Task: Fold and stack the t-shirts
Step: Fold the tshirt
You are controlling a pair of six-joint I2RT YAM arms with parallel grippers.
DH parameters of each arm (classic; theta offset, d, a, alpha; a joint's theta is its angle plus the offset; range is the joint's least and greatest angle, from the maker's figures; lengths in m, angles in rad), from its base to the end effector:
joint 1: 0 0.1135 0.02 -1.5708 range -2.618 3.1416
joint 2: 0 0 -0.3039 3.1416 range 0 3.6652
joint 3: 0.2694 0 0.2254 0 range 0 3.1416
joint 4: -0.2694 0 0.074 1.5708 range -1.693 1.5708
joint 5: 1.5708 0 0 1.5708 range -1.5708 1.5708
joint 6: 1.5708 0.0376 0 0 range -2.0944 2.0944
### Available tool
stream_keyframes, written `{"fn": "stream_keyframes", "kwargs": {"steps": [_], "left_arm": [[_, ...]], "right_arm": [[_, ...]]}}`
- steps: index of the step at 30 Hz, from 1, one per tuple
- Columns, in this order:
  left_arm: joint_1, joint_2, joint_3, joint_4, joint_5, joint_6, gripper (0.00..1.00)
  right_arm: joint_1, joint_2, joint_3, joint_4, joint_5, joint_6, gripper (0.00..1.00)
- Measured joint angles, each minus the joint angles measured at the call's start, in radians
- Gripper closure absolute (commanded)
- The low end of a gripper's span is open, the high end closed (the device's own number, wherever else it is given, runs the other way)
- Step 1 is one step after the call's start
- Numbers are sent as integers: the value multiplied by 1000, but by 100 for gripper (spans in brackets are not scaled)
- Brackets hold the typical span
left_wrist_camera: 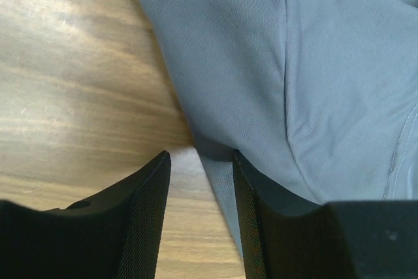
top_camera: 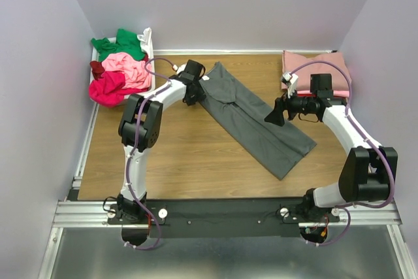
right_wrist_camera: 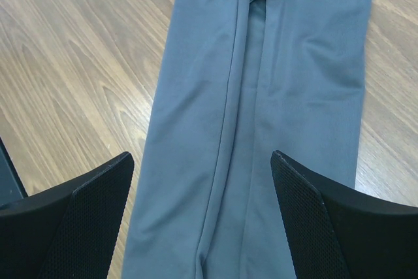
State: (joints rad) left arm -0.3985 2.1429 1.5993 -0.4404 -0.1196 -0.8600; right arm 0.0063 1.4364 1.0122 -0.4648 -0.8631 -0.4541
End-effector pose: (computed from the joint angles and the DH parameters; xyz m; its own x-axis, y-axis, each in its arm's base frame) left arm 0.4286 -0.1756 0.2153 -0.7466 -0.5021 -0.4365 -0.3700 0.8586 -0.3548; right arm 0.2638 0.0302 0.3035 -0.4859 -0.2882 -0.8251 -0.7746 0.5793 0.2538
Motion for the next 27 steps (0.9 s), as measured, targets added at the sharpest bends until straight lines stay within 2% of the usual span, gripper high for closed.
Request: {"fn": "stream_keyframes", "kwargs": {"steps": [2, 3, 4, 7, 8, 11, 12, 21, 23, 24, 25, 27], "left_arm": [[3, 19, 30, -11, 0, 3, 54], [5, 29, 45, -15, 0, 3, 61], [8, 38, 57, -15, 0, 6, 72], [20, 55, 72, -19, 2, 21, 82], [24, 56, 74, -19, 2, 25, 89], [40, 68, 93, -29, 9, 53, 99], [48, 75, 103, -34, 13, 63, 100], [151, 127, 222, -114, 23, 251, 100], [176, 140, 266, -136, 26, 302, 89], [192, 150, 301, -145, 35, 329, 80], [202, 153, 323, -151, 44, 351, 65], [218, 150, 361, -151, 84, 409, 54]], "right_arm": [[0, 0, 0, 0, 0, 0, 8], [0, 0, 0, 0, 0, 0, 8], [0, 0, 0, 0, 0, 0, 8], [0, 0, 0, 0, 0, 0, 8], [0, 0, 0, 0, 0, 0, 8], [0, 0, 0, 0, -6, 0, 8], [0, 0, 0, 0, -8, 0, 8], [0, 0, 0, -1, -33, -1, 8], [0, 1, 0, -2, -40, -3, 9], [0, 2, 0, -4, -45, -11, 9], [0, 3, 0, -8, -50, -17, 9], [0, 20, 0, -43, -69, -55, 11]]}}
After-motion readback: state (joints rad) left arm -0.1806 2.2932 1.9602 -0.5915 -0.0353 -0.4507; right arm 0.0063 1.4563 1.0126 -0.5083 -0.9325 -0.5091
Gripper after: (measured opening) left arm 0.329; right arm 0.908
